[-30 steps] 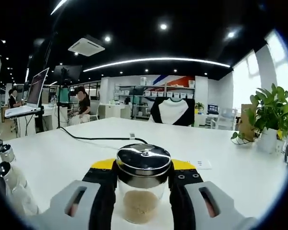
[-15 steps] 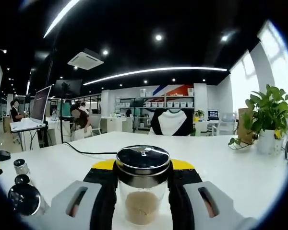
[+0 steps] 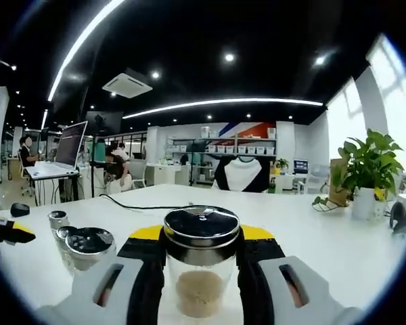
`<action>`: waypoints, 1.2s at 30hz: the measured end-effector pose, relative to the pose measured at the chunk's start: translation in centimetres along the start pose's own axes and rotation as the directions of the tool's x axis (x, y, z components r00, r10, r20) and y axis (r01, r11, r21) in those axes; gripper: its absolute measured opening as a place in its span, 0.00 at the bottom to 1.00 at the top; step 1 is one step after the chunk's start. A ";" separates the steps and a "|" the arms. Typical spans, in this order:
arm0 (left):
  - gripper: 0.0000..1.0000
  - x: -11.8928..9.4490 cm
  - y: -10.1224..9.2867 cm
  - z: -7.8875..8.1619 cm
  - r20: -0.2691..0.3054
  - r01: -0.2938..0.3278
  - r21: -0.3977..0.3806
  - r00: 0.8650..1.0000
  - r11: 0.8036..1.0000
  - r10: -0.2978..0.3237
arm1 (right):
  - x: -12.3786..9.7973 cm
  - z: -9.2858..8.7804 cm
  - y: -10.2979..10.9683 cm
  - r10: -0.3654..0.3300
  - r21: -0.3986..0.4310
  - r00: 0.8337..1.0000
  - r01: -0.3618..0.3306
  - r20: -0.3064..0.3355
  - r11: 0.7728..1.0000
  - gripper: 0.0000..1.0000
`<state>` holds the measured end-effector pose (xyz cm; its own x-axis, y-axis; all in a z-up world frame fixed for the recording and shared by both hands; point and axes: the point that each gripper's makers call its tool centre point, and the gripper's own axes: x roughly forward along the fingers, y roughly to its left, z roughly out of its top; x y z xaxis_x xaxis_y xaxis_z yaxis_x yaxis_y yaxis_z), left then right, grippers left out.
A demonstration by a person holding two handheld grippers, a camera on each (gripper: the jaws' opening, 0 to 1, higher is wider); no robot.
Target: Rotate the seasoning bottle until the label or dispensing opening points toward the visible target arrow and the bottle remains upright within the marked orientation range
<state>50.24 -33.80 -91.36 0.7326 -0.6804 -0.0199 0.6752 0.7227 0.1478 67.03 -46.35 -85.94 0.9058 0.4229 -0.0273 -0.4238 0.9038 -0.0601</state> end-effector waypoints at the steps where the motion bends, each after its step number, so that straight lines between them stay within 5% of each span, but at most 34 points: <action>1: 1.00 0.0 -0.1 0.0 0.000 0.002 -0.008 1.000 1.000 -0.002 | -0.2 -0.1 0.1 0.000 0.000 1.000 0.000 -0.001 1.000 0.39; 10: 0.99 0.1 -0.4 -0.1 -0.008 0.015 -0.025 1.000 1.000 -0.015 | -5.0 -0.7 1.3 -0.011 -0.013 1.000 0.011 0.001 1.000 0.39; 19: 0.98 0.2 -0.8 0.0 -0.003 0.032 -0.034 0.999 0.999 -0.032 | -8.9 0.7 5.3 0.091 0.054 0.994 -0.094 0.055 0.994 0.39; 36: 0.87 0.1 -2.6 0.6 0.030 0.130 -0.038 0.991 0.991 -0.129 | -12.1 1.0 15.9 0.366 0.026 0.929 -0.368 0.057 0.930 0.39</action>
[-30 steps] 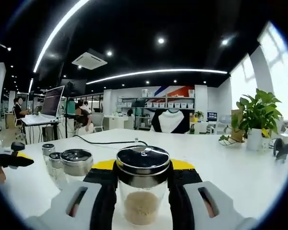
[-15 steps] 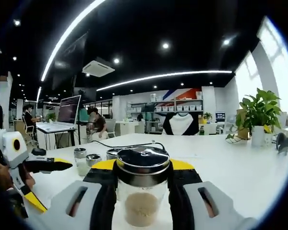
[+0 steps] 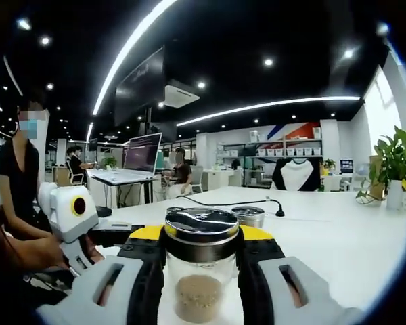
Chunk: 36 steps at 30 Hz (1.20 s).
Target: Rotate the seasoning bottle until the label or dispensing opening points toward the visible target arrow and the bottle remains upright within the marked orientation range
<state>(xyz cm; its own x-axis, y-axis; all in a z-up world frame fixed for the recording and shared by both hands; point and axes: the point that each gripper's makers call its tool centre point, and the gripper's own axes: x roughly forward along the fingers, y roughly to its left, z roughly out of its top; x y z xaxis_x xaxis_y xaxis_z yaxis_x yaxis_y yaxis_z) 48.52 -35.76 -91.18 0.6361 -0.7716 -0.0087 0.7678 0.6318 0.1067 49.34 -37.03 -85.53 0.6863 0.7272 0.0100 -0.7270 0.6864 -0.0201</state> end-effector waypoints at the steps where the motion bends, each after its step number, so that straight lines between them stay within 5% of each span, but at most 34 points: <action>1: 0.86 0.0 -0.2 0.2 0.011 0.007 0.017 1.000 1.000 -0.007 | 0.0 0.0 0.3 0.013 0.005 1.000 -0.013 0.002 1.000 0.39; 9: 0.74 -0.1 -1.7 1.0 0.062 0.088 0.028 0.994 0.996 -0.090 | 0.4 0.0 3.5 0.162 -0.007 0.987 -0.162 0.018 0.987 0.39; 16: 0.64 -0.1 -3.1 -0.2 -0.003 0.173 0.010 0.985 0.985 -0.173 | -0.2 0.9 6.4 0.299 -0.042 0.953 -0.297 0.056 0.954 0.39; 23: 0.48 -0.4 -4.1 0.0 0.019 0.235 -0.002 0.972 0.972 -0.235 | -0.7 1.0 6.9 0.335 -0.034 0.939 -0.334 0.071 0.942 0.39; 31: 0.47 -0.1 -1.9 -0.2 -0.027 0.042 0.042 0.999 0.998 -0.041 | 0.1 1.1 6.6 0.287 -0.084 0.951 -0.279 0.113 0.957 0.39; 36: 0.47 -0.3 -0.3 0.4 -0.015 -0.073 0.011 0.997 0.997 0.073 | 1.1 1.4 5.0 0.149 0.047 0.975 -0.158 0.166 0.986 0.38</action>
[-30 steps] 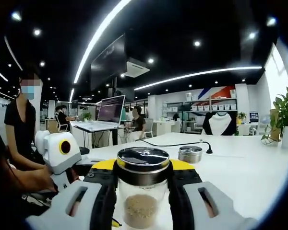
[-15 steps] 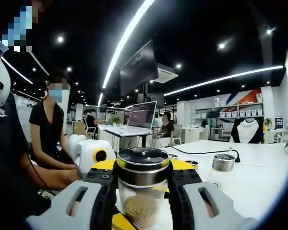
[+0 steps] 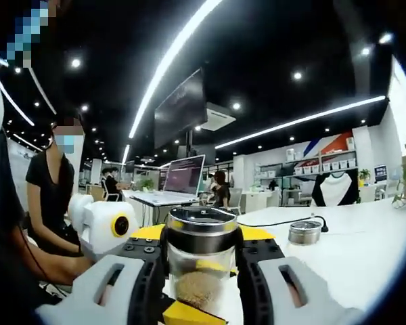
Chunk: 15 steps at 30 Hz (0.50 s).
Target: Rotate the seasoning bottle until the label or dispensing opening points toward the visible target arrow and the bottle remains upright within the marked orientation range
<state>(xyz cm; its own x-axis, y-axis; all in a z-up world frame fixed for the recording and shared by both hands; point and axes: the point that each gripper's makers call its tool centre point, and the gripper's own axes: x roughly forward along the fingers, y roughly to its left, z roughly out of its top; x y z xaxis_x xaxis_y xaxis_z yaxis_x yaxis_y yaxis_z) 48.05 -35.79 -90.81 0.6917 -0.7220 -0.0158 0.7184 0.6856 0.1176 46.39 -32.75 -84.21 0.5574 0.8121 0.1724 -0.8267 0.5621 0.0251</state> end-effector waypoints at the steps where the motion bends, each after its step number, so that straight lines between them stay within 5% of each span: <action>1: 0.47 0.1 0.0 0.0 -0.002 -0.011 0.017 1.000 1.000 0.011 | 0.2 0.0 0.0 -0.021 -0.031 1.000 0.021 0.001 0.999 0.39; 5: 0.47 0.0 0.9 -0.2 -0.006 -0.082 0.048 0.997 0.996 0.082 | 1.0 -0.4 0.4 -0.081 -0.138 0.997 0.078 -0.011 0.987 0.40; 11: 0.47 0.0 1.4 0.2 0.017 -0.166 0.094 0.986 0.982 0.165 | 1.2 -0.9 -0.1 -0.222 -0.119 0.975 0.221 0.011 0.968 0.41; 13: 0.47 0.1 1.4 0.2 0.019 -0.162 0.078 0.987 0.984 0.161 | 1.1 -1.0 -0.1 -0.247 -0.119 0.969 0.246 0.011 0.962 0.40; 15: 0.47 0.4 0.8 -0.1 0.018 -0.095 0.014 0.995 0.995 0.095 | 1.1 -1.1 -0.3 -0.258 -0.141 0.966 0.256 -0.001 0.957 0.40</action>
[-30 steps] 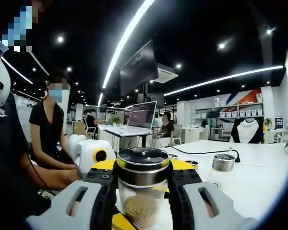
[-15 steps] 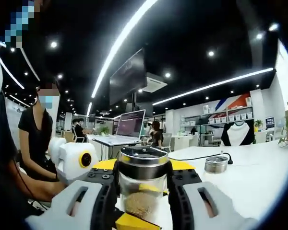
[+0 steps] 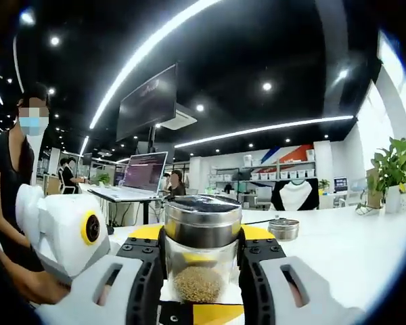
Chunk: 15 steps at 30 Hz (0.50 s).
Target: Rotate the seasoning bottle until the label or dispensing opening points toward the visible target arrow and the bottle remains upright within the marked orientation range
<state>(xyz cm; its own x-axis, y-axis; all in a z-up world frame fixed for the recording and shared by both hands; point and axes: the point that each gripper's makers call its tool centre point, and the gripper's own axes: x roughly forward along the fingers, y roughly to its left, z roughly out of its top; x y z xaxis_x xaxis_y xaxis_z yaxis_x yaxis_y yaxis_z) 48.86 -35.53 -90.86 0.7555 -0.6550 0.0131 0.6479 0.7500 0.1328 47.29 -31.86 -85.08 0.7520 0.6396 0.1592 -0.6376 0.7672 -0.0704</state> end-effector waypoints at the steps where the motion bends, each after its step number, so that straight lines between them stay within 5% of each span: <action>1: 0.47 0.0 0.0 0.0 0.006 0.013 -0.004 1.000 1.000 -0.013 | 0.0 0.0 0.0 0.008 0.001 1.000 -0.008 -0.004 1.000 0.40; 6: 0.46 -0.6 -1.1 1.5 0.090 0.164 -0.010 0.983 0.986 -0.162 | -0.8 0.9 -0.2 0.108 0.023 0.994 -0.109 0.018 0.994 0.39; 9: 0.45 -1.6 -1.8 2.4 0.137 0.282 -0.047 0.952 0.958 -0.273 | -1.3 1.8 0.8 0.206 -0.018 0.978 -0.206 0.029 0.978 0.39; 15: 0.43 -2.7 -3.3 2.9 0.173 0.433 -0.103 0.895 0.896 -0.412 | -2.5 2.3 1.3 0.343 0.057 0.938 -0.346 0.053 0.937 0.39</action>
<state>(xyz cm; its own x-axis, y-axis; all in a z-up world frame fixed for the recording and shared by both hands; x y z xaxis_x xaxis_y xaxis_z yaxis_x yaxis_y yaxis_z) 44.39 -36.44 -88.48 0.3921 -0.9110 0.1282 0.9172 0.3979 0.0221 44.22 -32.56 -83.34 0.4777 0.8604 0.1778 -0.8667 0.4946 -0.0646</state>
